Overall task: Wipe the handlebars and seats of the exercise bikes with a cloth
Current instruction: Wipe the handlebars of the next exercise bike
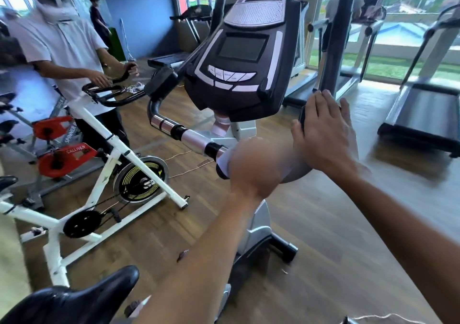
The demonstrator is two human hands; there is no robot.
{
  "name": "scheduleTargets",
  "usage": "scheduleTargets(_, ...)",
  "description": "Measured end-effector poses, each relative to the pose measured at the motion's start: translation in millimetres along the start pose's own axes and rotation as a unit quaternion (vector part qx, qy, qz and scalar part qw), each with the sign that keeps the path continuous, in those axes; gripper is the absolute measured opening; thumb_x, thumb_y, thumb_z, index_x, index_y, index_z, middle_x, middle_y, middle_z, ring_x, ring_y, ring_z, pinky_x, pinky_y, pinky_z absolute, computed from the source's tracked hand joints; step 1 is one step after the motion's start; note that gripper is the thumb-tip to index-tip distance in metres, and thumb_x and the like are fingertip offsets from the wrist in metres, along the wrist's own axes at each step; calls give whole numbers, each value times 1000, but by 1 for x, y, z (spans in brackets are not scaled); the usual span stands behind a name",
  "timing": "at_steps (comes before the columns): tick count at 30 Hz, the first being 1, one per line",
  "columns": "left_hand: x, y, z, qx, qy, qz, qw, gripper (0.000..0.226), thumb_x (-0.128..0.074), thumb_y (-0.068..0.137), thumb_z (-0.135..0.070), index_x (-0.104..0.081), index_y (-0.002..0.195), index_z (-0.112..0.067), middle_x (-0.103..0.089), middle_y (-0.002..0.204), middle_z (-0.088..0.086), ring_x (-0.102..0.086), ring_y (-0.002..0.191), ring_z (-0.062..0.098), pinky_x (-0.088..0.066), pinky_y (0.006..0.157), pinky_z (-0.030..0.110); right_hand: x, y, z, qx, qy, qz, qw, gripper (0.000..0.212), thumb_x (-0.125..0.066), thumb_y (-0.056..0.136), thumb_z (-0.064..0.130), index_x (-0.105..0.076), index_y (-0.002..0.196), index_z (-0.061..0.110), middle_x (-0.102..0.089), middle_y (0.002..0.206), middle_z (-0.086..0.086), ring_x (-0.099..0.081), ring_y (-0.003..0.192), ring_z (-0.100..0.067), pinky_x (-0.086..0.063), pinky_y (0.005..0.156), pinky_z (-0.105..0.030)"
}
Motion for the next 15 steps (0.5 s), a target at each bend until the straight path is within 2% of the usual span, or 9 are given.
scheduleTargets(2,-1,-20,-11,37,-6,-40,998,32,-42,99,-21,-69,86,-12,-71,91,5,-62,100,27,-43,102,44,0,-1,0,3,3,-1,1000,72,-31,101,41,-29,154,-7,-32,161,-24,-19,155,-33,-6,127,-50)
scheduleTargets(4,1,-28,-14,48,-22,-55,997,33,-40,100,-21,-70,92,-10,-72,97,5,-62,106,27,-42,107,46,0,-1,1,2,2,0,1000,72,-31,100,41,-29,154,-7,-32,161,-24,-18,155,-33,-5,127,-50)
scheduleTargets(5,1,-23,-13,33,-25,-55,998,34,-40,99,-21,-70,89,-10,-72,93,5,-63,102,26,-44,104,45,-1,0,0,-1,1,1,1000,74,-29,99,43,-28,154,-7,-32,161,-23,-18,155,-32,-4,126,-50)
scheduleTargets(7,2,-6,-5,-5,6,-33,999,34,-40,94,-24,-67,75,-14,-69,77,5,-63,83,27,-43,86,39,-1,0,1,2,2,2,1000,76,-27,98,44,-28,154,-7,-32,161,-24,-18,155,-32,-4,126,-50)
scheduleTargets(9,1,13,0,-15,36,14,999,38,-38,89,-27,-60,62,-15,-62,63,6,-58,67,27,-31,69,37,-2,2,1,3,-1,-3,1000,77,-26,97,44,-28,154,-8,-32,161,-24,-18,155,-32,-3,126,-50)
scheduleTargets(10,1,16,-1,-9,42,26,999,39,-36,89,-28,-59,59,-15,-61,62,7,-57,65,28,-27,66,37,-1,2,0,3,-3,-2,1000,78,-25,96,44,-28,154,-8,-32,161,-24,-18,155,-32,-3,126,-49)
scheduleTargets(12,0,4,-8,19,23,14,999,36,-40,92,-25,-61,65,-15,-63,67,6,-59,73,28,-37,73,38,-2,1,-1,1,-1,1,1000,79,-25,96,44,-28,154,-8,-32,161,-24,-18,155,-32,-3,126,-49)
scheduleTargets(13,-1,-7,-12,30,10,-8,999,33,-42,94,-22,-64,72,-13,-66,75,6,-61,83,29,-42,84,40,-2,1,-1,1,1,2,1000,78,-25,96,44,-28,154,-8,-32,161,-24,-18,155,-32,-3,127,-49)
scheduleTargets(15,-1,-24,-17,53,-19,-52,997,31,-42,97,-20,-69,85,-9,-70,89,7,-62,100,28,-44,102,45,-2,0,-1,-1,1,5,1000,74,-28,100,43,-28,155,-7,-32,161,-23,-18,155,-32,-3,127,-49)
Point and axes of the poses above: each hand's wrist, its own y-axis towards the middle knuckle, its own x-axis out of the back of the hand, z = x × y, the point moved 3 cm from there along y, towards the middle knuckle
